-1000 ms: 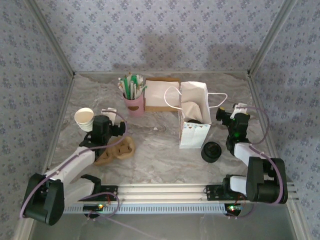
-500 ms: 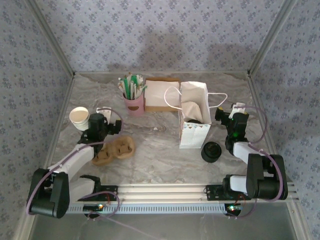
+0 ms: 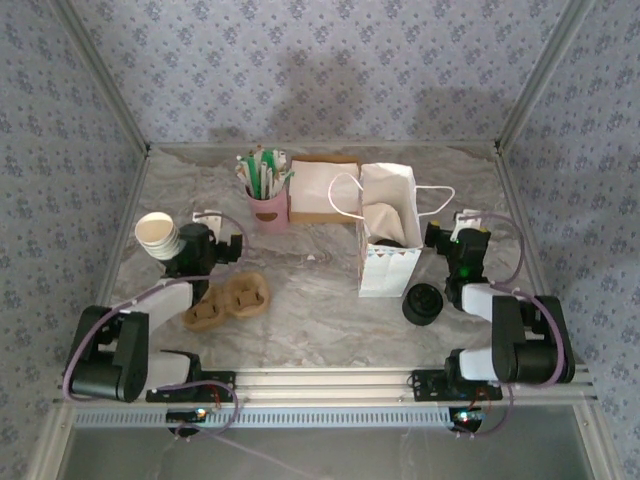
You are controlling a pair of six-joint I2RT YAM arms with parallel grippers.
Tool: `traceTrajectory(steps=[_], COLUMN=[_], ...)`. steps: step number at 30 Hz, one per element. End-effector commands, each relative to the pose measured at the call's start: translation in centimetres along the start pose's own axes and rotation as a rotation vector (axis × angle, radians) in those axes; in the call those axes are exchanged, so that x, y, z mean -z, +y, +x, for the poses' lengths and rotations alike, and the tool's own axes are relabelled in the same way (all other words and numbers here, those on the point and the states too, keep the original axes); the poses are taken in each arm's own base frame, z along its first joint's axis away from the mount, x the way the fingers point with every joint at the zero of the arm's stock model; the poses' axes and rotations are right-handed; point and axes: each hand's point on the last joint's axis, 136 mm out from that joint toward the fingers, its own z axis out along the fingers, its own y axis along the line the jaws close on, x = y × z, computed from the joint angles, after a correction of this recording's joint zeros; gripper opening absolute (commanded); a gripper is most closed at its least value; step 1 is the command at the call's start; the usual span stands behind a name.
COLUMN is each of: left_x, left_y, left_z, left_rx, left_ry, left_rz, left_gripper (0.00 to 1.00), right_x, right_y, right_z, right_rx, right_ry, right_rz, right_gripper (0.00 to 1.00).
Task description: Pack the takeout coffee
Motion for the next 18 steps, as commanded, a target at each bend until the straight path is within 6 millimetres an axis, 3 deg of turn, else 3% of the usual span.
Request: traceTrajectory(steps=[1,9,18], left_x=[-1.2,-2.2,-2.0], left_y=[0.7,0.6,3.3], left_z=[-1.9,-1.3,-1.8], left_rx=[0.044,0.041,0.020], left_ry=[-0.059,-0.015,-0.110], left_rz=[-0.032,-0.033,-0.130], left_gripper=[1.00,1.00,1.00], right_x=[-0.5,-1.9,-1.9], right_y=[0.1,0.8,2.0], right_z=[-0.2,1.3,1.4], right_rx=[0.029,0.033,0.078], right_ry=[-0.030,-0.006,0.009], right_rz=[0.007,-0.029,-0.074], right_gripper=[1.00,1.00,1.00])
